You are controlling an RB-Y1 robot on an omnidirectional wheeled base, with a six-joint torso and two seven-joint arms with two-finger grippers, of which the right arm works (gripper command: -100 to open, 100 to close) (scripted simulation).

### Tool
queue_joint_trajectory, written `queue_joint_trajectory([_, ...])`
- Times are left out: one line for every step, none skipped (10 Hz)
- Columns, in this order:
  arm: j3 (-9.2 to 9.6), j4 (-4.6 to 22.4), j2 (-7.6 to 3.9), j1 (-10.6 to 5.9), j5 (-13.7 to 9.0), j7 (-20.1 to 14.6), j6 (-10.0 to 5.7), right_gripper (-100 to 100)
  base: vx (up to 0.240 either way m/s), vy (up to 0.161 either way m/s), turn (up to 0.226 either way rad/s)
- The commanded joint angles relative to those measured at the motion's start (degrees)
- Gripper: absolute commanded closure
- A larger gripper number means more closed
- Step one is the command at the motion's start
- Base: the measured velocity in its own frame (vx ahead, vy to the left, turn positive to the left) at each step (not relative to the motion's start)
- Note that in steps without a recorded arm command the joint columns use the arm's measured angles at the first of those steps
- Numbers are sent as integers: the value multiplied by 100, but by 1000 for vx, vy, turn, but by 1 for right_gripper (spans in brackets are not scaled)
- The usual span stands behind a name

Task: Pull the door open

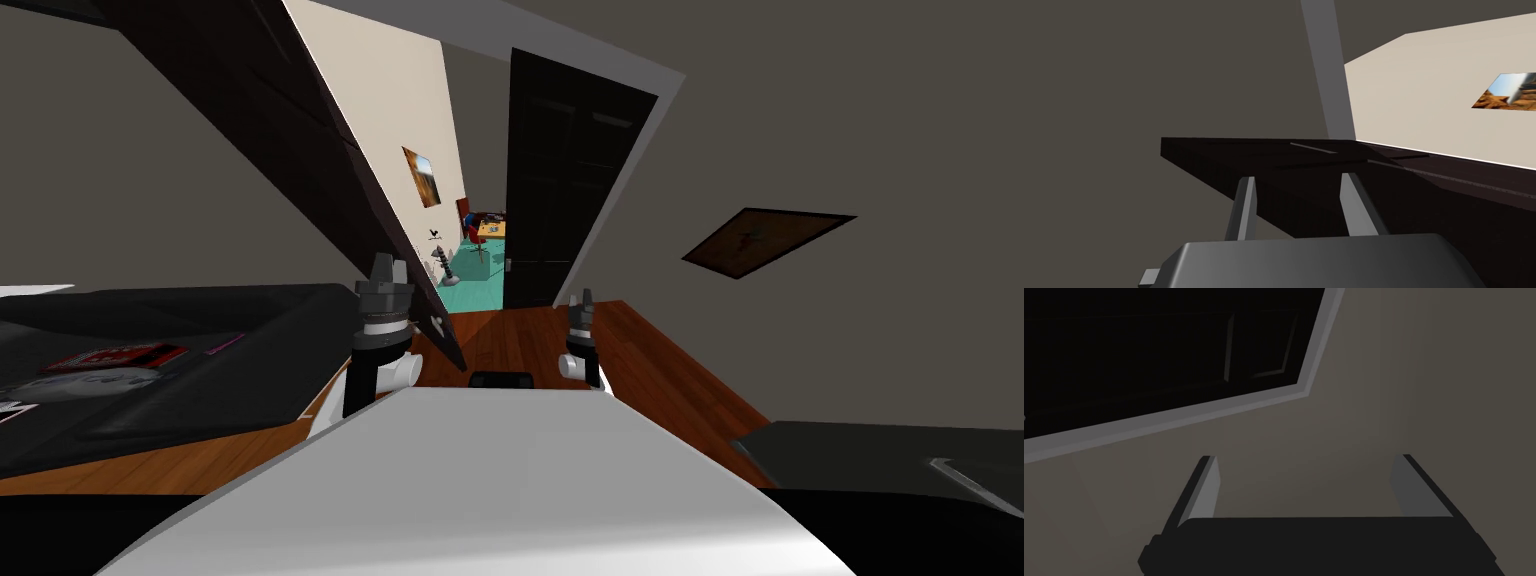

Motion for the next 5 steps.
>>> queue_joint_trajectory([-5, 275, -13, -114, -45, 34, -58, -100, 109, -16, 45])
queue_joint_trajectory([-7, 435, -19, -181, -73, 54, -85, -100, 107, -16, 53])
queue_joint_trajectory([-9, 603, -21, -252, -101, 76, -114, -100, 94, -22, 57])
queue_joint_trajectory([-11, 771, -23, -323, -130, 97, -142, -100, 88, -14, 64])
queue_joint_trajectory([-14, 939, -25, -393, -159, 118, -170, -100, 93, -21, 56])
